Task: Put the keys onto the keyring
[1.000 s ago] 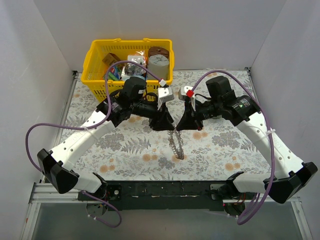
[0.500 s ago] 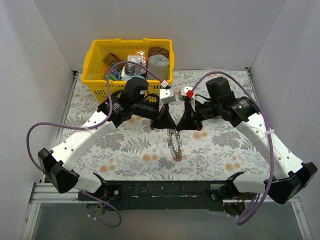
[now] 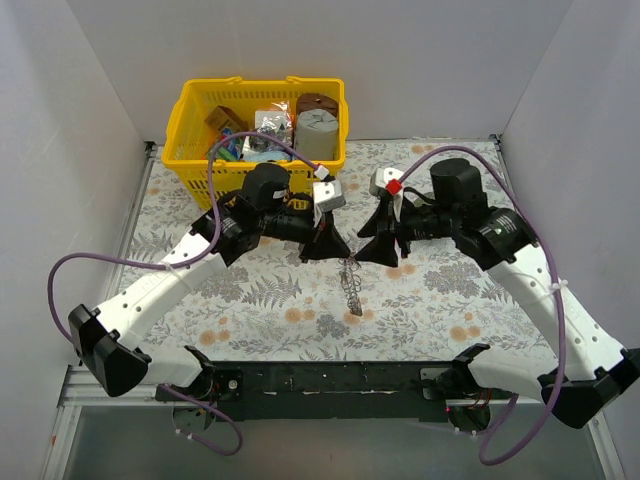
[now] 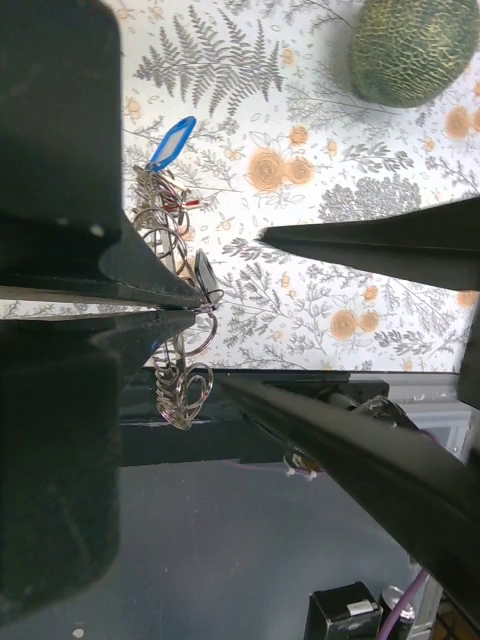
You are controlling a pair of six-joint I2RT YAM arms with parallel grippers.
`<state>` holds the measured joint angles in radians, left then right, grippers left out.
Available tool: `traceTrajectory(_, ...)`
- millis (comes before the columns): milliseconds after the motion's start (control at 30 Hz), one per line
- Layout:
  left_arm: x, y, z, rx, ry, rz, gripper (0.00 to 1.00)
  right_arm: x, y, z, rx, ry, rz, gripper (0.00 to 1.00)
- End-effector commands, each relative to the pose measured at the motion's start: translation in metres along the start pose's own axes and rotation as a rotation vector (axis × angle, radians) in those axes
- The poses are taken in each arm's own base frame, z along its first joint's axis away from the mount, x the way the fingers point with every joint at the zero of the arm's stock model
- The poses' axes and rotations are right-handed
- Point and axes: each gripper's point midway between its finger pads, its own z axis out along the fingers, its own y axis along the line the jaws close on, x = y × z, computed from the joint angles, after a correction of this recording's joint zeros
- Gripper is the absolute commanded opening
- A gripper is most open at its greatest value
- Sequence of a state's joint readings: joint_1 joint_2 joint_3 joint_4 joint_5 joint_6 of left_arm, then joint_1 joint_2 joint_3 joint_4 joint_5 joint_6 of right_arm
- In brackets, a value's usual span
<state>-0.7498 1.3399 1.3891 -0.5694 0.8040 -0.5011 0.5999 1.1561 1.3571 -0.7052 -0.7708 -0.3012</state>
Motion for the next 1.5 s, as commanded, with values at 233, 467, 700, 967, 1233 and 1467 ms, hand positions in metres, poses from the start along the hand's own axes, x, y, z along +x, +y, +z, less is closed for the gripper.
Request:
traceTrajectory(233,-0.067,-0.024,-0.041,-0.119,-0.438,0.182,0.0,-0.053,-0.003,-0.029,0.144,-0.213,-0.102,0.76)
traceTrajectory(467,-0.077,-0.047,-0.056,-0.062,-0.61,0.218,0.0,-0.056,0.01,-0.023,0.038,-0.268,-0.137,0.73)
traceTrajectory(700,-0.076,-0.061,-0.056,0.019,-0.65,0.225,0.0,-0.067,0.029,-0.024,-0.08,-0.337,-0.188,0.68)
traceTrajectory(967,-0.079,-0.062,-0.056,0.028,-0.649,0.233,0.0,-0.068,0.038,-0.022,-0.16,-0.345,-0.182,0.47)
traceTrajectory(1233,-0.08,-0.059,-0.057,0.009,-0.651,0.239,0.0,-0.061,0.034,-0.022,-0.123,-0.323,-0.176,0.13)
traceTrajectory(1467,-0.082,-0.058,-0.058,0.0,-0.656,0.242,0.0,-0.054,0.03,-0.02,-0.099,-0.307,-0.172,0.06)
